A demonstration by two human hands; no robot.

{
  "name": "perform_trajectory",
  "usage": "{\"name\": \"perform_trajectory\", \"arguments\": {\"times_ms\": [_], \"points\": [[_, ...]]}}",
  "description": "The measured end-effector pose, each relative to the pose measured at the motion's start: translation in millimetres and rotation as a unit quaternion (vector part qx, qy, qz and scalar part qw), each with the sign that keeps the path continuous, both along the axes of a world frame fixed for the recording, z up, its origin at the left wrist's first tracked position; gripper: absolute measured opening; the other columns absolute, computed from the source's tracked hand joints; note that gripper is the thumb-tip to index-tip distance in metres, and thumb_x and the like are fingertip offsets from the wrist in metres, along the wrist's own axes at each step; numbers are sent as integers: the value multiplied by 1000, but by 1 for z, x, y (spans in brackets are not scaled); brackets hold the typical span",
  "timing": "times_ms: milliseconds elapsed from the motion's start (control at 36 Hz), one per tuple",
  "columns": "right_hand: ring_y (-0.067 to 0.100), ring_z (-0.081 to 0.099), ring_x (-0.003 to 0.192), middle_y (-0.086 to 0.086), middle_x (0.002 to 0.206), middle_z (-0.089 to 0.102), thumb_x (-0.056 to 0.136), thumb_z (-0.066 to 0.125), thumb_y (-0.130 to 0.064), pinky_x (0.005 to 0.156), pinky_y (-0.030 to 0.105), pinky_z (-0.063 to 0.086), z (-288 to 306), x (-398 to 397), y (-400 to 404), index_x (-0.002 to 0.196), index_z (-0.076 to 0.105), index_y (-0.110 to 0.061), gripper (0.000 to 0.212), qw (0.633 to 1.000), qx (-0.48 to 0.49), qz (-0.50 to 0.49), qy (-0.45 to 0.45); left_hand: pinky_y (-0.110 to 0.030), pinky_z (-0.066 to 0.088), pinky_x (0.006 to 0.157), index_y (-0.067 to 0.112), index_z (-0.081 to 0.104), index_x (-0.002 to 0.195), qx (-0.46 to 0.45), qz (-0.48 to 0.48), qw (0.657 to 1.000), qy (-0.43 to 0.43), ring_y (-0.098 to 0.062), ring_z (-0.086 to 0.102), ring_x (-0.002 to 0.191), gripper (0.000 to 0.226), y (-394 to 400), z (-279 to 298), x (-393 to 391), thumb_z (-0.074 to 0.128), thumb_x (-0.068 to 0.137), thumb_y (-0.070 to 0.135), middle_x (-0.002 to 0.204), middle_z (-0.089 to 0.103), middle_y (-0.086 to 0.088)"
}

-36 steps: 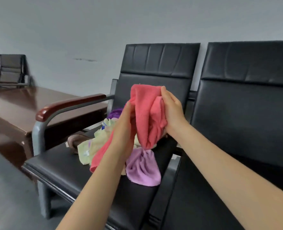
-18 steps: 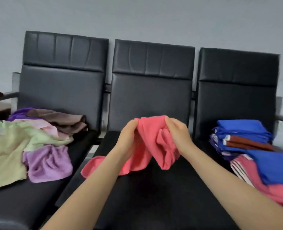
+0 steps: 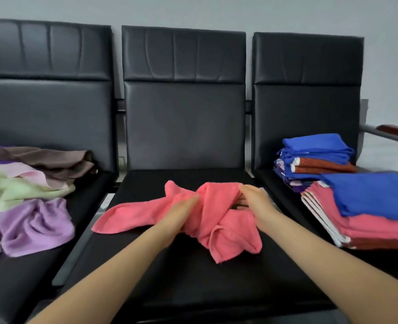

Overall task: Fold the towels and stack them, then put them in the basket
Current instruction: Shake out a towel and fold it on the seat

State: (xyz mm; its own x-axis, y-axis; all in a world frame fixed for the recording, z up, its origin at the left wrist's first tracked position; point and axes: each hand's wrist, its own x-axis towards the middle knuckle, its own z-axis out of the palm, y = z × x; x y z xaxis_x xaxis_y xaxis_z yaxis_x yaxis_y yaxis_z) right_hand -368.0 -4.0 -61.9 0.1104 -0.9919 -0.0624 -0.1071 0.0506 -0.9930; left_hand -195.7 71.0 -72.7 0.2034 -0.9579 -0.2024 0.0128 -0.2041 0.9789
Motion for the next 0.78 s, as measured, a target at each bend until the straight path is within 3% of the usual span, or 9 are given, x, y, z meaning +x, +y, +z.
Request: {"name": "perform_trajectory", "arguments": {"times_ms": [83,139,222,306,417,472,528,639,778], "points": [[22,64,75,12,84,65,102,45,-19,63,29,52,3,2,-6,86,61,-11,24,997,44,-11,-54,-42,54,93,17,63,119,19,-82,992,-91,-23,68,101,49,1,-6,8,66,83,51,107,72,-8],[25,62,75,13,84,64,102,46,-22,70,34,55,3,4,-16,87,60,-9,24,992,75,-32,-92,-34,55,90,21,65,116,14,-110,988,-110,-16,69,93,39,1,-2,13,64,85,45,97,74,-4],[22,55,66,9,75,55,99,50,-19,66,29,50,12,0,-33,80,56,-11,22,980,104,-77,-150,-35,56,86,11,61,119,-1,22,999,25,-24,66,100,48,-9,15,28,65,79,38,115,67,-18],[21,57,61,7,83,52,102,39,-7,55,19,53,37,-16,-39,84,54,-11,23,974,76,-47,-209,-30,53,80,8,65,106,-101,102,975,170,-18,65,93,24,-5,38,52,51,97,25,117,66,-15],[25,56,118,11,131,57,102,35,-5,83,14,41,58,-30,-44,135,50,-1,36,988,26,-96,-114,-32,50,86,9,67,103,-130,101,964,209,-18,68,93,24,15,61,75,55,95,27,94,73,-8],[29,62,107,15,117,65,103,37,-9,70,21,48,50,-31,-50,131,52,-1,33,955,96,-25,-280,-32,49,81,8,68,104,-132,93,970,183,-15,71,89,25,20,64,78,55,95,28,95,74,-6],[20,69,73,9,81,71,104,39,-20,63,28,47,40,-30,-47,104,61,-8,25,949,90,-30,-300,-32,50,82,8,69,104,-133,101,972,163,-16,71,91,26,20,61,79,56,95,29,98,75,-7],[19,60,79,8,89,63,103,42,-32,66,27,45,17,-21,-37,92,59,-9,31,978,96,6,-183,-36,48,95,7,65,113,-122,135,979,94,-24,63,109,24,10,37,82,56,94,19,114,69,-14],[22,60,112,6,118,67,80,61,-62,99,36,46,-26,-30,-35,113,68,-12,60,988,58,59,127,-38,49,80,12,64,111,1,95,991,-95,-26,60,93,22,8,-1,89,57,94,24,101,63,-9]]}}
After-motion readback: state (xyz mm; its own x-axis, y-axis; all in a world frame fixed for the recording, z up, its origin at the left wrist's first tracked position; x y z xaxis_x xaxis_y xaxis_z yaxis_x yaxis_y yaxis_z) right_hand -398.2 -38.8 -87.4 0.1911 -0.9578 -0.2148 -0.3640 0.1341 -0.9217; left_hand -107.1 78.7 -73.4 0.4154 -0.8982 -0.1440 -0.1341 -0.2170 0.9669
